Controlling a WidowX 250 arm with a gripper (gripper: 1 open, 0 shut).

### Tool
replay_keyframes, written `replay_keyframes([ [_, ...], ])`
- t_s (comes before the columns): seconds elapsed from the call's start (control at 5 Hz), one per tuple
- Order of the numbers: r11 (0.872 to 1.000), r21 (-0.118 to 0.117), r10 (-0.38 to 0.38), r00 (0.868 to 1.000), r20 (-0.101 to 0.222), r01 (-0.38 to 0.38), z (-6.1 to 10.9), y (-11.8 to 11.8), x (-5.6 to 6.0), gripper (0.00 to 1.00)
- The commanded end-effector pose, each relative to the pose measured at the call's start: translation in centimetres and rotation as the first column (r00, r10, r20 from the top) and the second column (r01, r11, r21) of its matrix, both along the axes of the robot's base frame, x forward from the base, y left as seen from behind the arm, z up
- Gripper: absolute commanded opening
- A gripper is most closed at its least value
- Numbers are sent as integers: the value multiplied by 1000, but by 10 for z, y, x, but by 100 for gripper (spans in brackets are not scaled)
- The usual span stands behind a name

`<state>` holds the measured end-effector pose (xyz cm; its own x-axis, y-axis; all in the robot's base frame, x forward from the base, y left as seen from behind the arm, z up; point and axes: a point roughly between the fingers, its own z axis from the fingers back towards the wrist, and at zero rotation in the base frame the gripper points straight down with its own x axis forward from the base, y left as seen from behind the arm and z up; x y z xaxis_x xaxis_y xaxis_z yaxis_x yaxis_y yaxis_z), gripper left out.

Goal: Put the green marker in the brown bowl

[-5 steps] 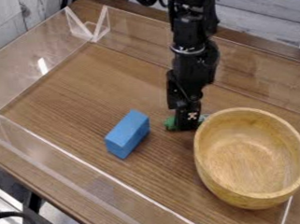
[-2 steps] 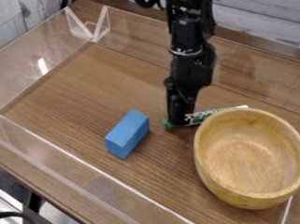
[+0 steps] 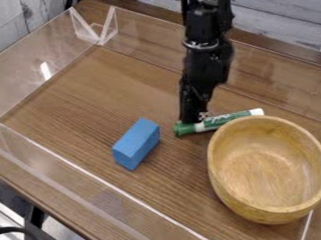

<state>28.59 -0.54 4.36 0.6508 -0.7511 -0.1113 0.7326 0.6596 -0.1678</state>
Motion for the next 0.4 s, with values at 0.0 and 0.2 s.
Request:
replay_keyframes([
  [0.0,1000,-3,6,998,67,-6,11,2,12,100],
  [0.2,1000,-9,6,998,67,-5,5,3,13,100],
])
